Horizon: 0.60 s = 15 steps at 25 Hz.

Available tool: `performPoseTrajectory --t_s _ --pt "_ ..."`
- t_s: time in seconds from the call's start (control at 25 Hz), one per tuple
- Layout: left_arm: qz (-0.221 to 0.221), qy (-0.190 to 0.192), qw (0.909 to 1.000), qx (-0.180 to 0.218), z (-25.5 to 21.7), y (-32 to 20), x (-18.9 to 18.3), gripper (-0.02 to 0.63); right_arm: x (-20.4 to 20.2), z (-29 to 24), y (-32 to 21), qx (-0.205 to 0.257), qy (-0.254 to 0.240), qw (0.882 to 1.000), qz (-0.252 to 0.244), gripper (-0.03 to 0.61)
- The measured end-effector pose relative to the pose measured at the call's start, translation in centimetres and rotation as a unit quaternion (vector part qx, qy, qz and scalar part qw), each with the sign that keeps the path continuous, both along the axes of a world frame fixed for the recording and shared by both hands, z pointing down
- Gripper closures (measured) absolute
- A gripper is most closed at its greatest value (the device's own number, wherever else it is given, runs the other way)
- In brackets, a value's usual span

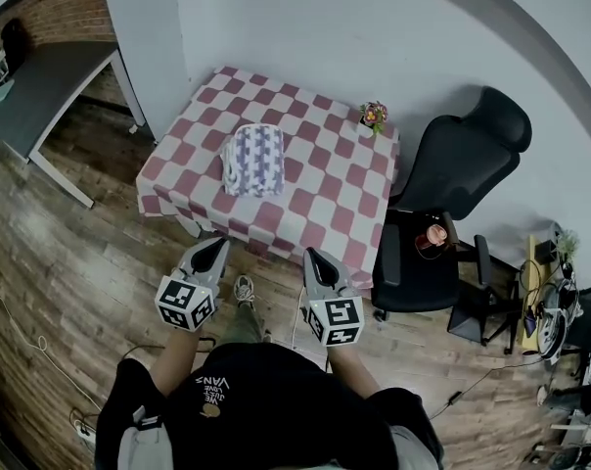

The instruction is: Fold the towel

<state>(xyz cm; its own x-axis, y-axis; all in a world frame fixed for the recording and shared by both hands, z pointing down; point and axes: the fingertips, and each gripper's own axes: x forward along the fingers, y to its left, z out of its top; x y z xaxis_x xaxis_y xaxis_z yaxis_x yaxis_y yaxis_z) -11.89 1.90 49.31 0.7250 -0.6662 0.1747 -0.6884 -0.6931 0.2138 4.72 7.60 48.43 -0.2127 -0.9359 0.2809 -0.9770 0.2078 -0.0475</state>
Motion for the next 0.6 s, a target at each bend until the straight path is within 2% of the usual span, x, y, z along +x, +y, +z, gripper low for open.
performPoseTrajectory --t_s 0.6 --pt "0.012 -0.025 0.9996 0.007 0.7 3.8 0.2 0.612 0.2 1.1 2.4 -0.008 0.013 1.0 0.011 0.574"
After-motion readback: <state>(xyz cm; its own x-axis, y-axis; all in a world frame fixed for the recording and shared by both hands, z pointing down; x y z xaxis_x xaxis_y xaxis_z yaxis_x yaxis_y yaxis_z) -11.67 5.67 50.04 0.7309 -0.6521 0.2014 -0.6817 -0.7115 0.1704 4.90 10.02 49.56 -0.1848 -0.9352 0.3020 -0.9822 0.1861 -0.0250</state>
